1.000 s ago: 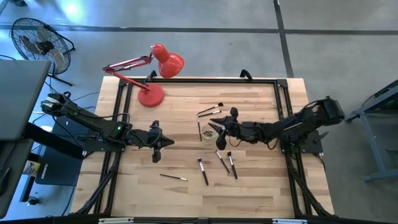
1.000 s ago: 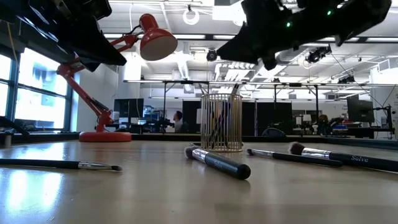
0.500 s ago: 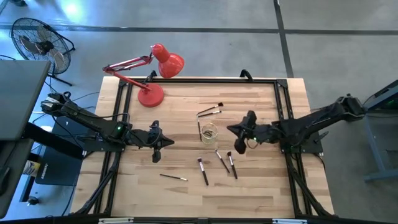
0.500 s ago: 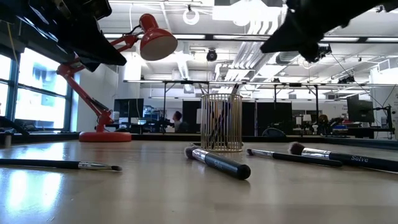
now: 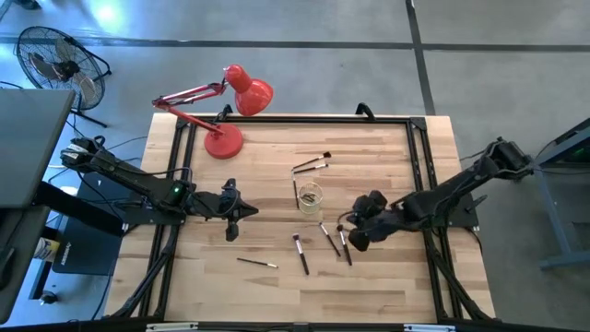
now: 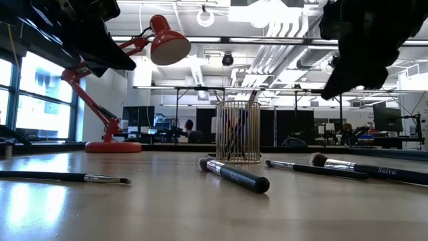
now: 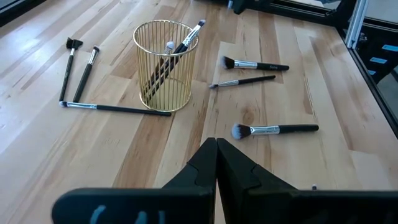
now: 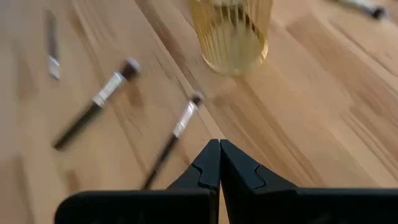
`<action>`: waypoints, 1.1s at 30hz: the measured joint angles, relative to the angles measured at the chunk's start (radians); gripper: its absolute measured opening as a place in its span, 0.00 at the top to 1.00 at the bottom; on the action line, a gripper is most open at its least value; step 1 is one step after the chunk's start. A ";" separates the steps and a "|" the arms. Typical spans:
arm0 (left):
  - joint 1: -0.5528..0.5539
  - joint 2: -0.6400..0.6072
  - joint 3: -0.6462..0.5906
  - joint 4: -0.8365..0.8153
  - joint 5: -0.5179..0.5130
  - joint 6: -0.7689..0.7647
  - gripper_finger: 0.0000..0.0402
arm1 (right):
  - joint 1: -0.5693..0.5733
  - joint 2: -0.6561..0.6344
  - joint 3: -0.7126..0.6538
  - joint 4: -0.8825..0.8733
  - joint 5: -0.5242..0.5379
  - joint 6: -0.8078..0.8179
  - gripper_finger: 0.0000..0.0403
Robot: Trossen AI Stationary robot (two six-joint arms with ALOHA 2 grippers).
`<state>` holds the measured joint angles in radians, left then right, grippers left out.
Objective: Put items in baskets/containers
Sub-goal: Put the powder brush into the wire organizer
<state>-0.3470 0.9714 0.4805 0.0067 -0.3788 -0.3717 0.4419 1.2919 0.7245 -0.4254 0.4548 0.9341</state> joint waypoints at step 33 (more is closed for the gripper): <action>0.000 0.000 0.000 -0.001 0.000 0.000 1.00 | -0.124 0.402 0.321 -0.342 -0.219 0.208 0.74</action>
<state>-0.3472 0.9714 0.4805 0.0059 -0.3786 -0.3717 0.3184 1.6939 1.0451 -0.7670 0.2355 1.1422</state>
